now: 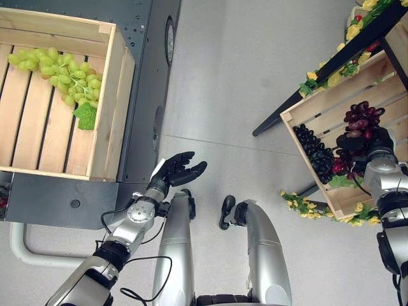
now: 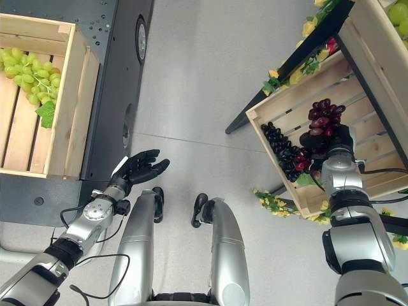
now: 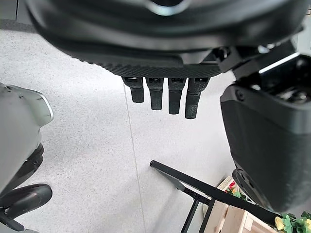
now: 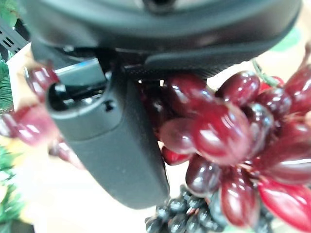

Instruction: Pick up the fruits from the basket on one side to the basket on the other side

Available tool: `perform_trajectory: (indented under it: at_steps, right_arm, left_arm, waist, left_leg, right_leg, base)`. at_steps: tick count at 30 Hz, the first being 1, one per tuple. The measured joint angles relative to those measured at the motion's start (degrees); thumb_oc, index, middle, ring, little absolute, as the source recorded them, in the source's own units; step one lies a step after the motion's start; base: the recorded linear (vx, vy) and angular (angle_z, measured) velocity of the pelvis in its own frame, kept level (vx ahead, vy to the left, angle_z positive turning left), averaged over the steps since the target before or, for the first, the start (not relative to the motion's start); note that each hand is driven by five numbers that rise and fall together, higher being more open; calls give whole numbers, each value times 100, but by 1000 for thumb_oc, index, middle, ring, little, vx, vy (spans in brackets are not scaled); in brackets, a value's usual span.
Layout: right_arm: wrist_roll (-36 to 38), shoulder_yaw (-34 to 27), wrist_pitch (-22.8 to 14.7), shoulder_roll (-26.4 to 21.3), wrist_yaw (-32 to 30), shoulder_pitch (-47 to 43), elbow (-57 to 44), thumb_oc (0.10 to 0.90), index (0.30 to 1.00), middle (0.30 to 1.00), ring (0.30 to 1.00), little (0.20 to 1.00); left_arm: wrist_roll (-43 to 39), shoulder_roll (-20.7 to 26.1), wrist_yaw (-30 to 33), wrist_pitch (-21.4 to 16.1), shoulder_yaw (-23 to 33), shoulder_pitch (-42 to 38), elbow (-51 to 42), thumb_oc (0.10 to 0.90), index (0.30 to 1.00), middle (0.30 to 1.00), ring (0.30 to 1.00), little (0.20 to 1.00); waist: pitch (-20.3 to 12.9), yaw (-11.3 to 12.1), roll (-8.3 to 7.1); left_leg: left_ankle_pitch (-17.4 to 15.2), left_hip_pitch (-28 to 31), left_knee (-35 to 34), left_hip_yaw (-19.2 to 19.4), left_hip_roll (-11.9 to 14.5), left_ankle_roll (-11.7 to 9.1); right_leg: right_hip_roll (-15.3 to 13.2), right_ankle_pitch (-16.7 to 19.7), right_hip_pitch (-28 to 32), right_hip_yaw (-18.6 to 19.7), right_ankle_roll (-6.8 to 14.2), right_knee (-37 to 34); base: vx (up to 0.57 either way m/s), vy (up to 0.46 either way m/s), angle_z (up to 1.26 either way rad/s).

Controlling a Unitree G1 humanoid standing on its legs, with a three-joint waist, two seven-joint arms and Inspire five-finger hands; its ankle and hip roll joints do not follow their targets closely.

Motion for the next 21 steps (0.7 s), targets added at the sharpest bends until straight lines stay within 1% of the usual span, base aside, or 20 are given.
perform_trajectory:
  at_steps: [3,5,11,13,16,19,21]
  right_arm:
    - [-38,-1,106,-1,-211,-31,114,800,900,900,900,900]
    - [-221,-2,152,-1,-232,-40,171,800,900,900,900,900]
    - [-261,-2,237,-1,-382,-117,353,800,900,900,900,900]
    - [-408,-2,331,-9,-398,-120,363,800,900,900,900,900]
    - [-438,-2,434,-18,-399,-123,388,800,900,900,900,900]
    - [-438,-2,456,-17,-398,-128,445,800,900,900,900,900]
    - [-436,-2,453,-16,-395,-118,502,800,900,900,900,900]
  left_arm:
    - [-2,2,-5,-69,0,37,-7,800,900,900,900,900]
    - [-69,7,-5,-101,0,60,-30,800,900,900,900,900]
    - [-325,1,-16,-109,-1,89,-44,800,900,900,900,900]
    - [-325,1,-16,-109,-1,104,-48,800,900,900,900,900]
    - [-328,-2,-28,-110,-1,133,-71,800,900,900,900,900]
    - [-327,-3,-61,-110,-1,135,-71,800,900,900,900,900]
    - [-326,-16,-99,-110,-1,148,-69,800,900,900,900,900]
  waist:
    - [0,0,1]
    - [0,0,2]
    - [-1,0,6]
    - [-1,-2,7]
    - [-1,6,11]
    - [0,12,30]
    - [1,11,46]
  left_leg:
    - [-2,0,-1,15,1,3]
    - [-4,0,-3,15,1,0]
    - [-16,0,-20,11,2,-26]
    - [-15,5,-45,26,2,-27]
    - [0,35,-85,65,7,0]
    - [-2,85,-96,100,17,1]
    - [-2,235,-181,111,11,3]
  right_leg:
    - [-4,-2,0,2,2,0]
    - [-11,-2,-1,3,2,0]
    - [-11,-20,-8,5,-27,-5]
    - [-11,-19,-9,6,-27,-25]
    - [-12,1,-2,26,-14,-51]
    - [-10,6,29,45,-21,-54]
    - [-8,15,174,47,-9,-131]
  base:
    - [0,0,0]
    - [0,0,0]
    - [0,0,0]
    - [0,0,0]
    - [-5,5,-1]
    - [-7,9,-2]
    - [-1,34,-1]
